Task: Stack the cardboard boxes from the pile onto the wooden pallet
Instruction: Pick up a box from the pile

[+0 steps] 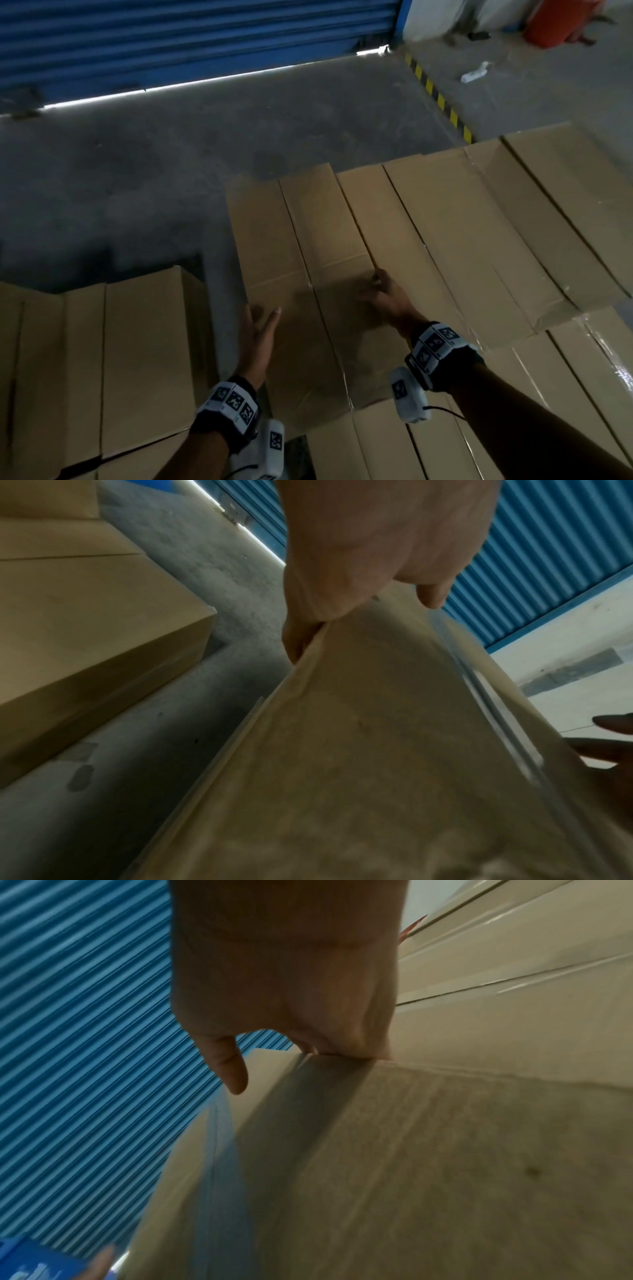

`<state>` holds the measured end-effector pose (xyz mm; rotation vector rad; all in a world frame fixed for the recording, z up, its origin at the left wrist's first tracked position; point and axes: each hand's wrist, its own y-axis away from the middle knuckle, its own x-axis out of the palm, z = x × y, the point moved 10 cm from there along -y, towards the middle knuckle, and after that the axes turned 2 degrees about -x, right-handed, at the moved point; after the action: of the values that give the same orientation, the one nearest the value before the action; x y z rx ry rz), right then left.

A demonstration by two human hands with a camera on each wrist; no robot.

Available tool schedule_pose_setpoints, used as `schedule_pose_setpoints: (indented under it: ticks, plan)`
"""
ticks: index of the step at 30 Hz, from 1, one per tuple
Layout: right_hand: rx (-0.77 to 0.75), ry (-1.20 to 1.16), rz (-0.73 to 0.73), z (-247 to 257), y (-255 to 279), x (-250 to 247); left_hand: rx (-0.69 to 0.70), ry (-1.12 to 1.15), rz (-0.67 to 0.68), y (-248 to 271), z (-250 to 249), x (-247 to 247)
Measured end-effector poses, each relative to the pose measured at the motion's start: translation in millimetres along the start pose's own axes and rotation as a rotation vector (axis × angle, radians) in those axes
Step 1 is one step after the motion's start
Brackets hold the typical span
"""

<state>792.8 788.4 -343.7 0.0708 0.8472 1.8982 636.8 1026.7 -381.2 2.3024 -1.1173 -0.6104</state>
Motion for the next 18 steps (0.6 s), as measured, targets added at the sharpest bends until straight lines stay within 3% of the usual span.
schedule_pose_setpoints:
  ticks: [3, 8, 12, 18]
  plan:
    - [-0.062, 0.106, -0.021, 6.8, -9.1, -1.9, -0.01, 0.033, 0.071, -9.7, 8.6, 8.4]
    - [-0.133, 0.506, -0.175, 8.6, -9.3, -11.9, 0.003, -0.003, 0.18, -19.0, 22.4, 23.1]
    - [-0.342, 0.621, -0.337, 31.4, 0.1, -14.4, -0.066, 0.035, 0.214, -21.1, 34.5, 33.6]
    - [-0.112, 0.913, -0.089, -16.1, -18.1, 4.6, -0.078, 0.001, 0.127, -31.5, 36.6, 35.0]
